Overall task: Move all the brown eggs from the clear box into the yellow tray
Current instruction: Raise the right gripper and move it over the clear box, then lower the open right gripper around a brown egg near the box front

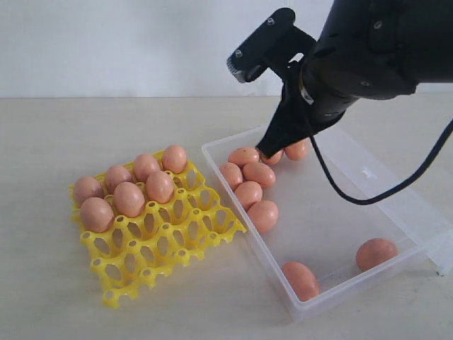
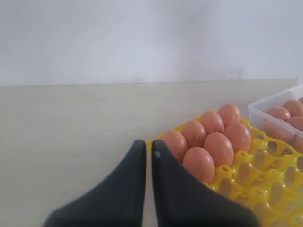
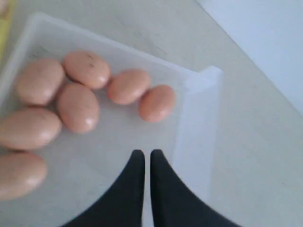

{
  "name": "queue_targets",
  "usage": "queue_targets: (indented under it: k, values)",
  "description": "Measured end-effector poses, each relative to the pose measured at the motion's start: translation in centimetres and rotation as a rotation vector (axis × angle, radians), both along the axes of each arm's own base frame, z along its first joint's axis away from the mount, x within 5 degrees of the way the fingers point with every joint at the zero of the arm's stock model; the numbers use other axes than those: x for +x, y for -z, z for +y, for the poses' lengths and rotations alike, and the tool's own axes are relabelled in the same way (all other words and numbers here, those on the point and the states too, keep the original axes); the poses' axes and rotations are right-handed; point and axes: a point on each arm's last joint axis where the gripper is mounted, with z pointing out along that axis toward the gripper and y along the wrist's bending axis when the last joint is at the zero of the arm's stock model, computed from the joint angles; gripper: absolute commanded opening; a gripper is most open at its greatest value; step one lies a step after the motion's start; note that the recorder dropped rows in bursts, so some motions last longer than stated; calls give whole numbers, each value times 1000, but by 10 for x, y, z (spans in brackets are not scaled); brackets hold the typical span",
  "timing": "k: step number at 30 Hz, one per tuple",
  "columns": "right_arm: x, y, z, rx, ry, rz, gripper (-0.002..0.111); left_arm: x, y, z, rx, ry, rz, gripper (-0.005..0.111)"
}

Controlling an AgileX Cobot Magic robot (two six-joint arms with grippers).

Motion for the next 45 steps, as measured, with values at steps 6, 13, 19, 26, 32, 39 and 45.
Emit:
queue_targets:
  k: [6, 13, 19, 26, 32, 39, 45]
  values:
    - [19, 15, -40, -74, 162, 145, 0, 0, 0, 0, 0, 0, 0, 4]
    - [34, 53, -85, 137, 274, 735, 0, 0, 0, 0, 0, 0, 0, 4]
    - [40, 53, -91, 231, 235, 794, 9, 0, 0, 0, 0, 0, 0, 4]
    - [39, 53, -85, 268, 152, 816, 48, 0, 0, 0, 0, 0, 0, 4]
    - [40, 52, -86, 296, 281, 804, 49, 0, 0, 0, 0, 0, 0, 4]
    - [24, 74, -90, 303, 427, 879, 49, 0, 0, 0, 0, 0, 0, 4]
    - [4, 95, -93, 276, 490, 973, 49, 0, 0, 0, 0, 0, 0, 4]
